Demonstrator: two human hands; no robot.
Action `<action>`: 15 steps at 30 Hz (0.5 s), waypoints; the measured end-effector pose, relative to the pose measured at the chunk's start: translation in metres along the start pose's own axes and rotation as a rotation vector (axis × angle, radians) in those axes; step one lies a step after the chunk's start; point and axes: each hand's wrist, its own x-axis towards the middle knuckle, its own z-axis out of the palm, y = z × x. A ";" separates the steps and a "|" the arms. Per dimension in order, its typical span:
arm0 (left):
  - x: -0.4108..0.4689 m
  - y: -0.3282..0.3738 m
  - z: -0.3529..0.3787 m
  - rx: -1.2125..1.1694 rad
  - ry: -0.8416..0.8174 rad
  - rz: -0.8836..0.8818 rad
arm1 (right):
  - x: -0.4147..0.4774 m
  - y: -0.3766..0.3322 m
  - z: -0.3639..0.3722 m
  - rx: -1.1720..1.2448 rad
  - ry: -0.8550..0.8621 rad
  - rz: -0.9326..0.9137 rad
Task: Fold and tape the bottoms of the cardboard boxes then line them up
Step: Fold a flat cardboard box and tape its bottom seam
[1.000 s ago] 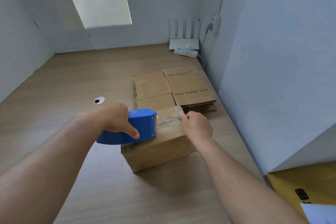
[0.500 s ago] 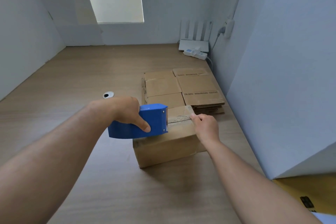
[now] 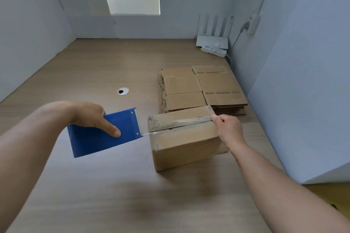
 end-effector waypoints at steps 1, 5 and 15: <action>0.000 -0.003 0.002 -0.009 -0.013 0.002 | 0.001 0.001 0.000 -0.003 0.004 -0.005; -0.001 -0.013 0.011 -0.104 -0.086 0.032 | 0.000 -0.001 0.002 -0.010 0.014 -0.031; -0.022 -0.036 0.001 -0.457 -0.236 0.187 | -0.003 -0.008 0.004 -0.012 -0.006 -0.029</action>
